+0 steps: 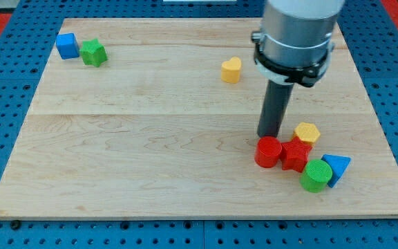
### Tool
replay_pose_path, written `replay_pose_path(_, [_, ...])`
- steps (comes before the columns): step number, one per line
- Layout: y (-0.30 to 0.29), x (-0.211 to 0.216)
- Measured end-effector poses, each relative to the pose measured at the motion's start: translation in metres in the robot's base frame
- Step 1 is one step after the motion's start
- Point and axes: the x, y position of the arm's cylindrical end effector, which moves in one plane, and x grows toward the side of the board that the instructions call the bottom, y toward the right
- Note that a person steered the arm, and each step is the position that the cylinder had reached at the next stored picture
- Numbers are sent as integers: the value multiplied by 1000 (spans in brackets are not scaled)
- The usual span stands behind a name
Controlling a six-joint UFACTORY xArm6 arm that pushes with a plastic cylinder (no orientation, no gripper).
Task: Push the yellow heart into the yellow hexagon
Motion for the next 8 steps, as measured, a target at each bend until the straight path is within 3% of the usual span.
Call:
replay_pose_path(1, [-18, -61])
replay_pose_path(2, [22, -126])
replay_pose_path(3, [-21, -186])
replay_pose_path(4, [-80, -181])
replay_pose_path(7, [-15, -102])
replay_pose_path(8, [3, -111])
